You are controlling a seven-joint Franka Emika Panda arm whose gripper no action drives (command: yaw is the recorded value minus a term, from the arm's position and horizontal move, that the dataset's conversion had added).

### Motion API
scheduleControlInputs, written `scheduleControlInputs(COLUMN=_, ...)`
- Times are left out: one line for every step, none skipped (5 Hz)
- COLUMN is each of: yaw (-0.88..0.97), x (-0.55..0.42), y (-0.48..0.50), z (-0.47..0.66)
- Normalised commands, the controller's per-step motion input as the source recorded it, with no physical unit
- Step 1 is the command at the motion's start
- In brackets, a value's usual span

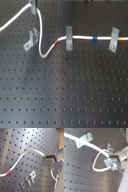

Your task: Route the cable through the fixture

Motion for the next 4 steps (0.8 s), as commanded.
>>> scheduleControlInputs(yaw=0.18, x=-0.194, y=-0.059, z=0.23)
scheduleControlInputs(yaw=0.20, x=-0.167, y=-0.109, z=0.23)
scheduleControlInputs(yaw=0.00, x=-0.198, y=-0.257, z=0.20)
scheduleControlInputs(yaw=-0.06, x=-0.259, y=-0.375, z=0.13)
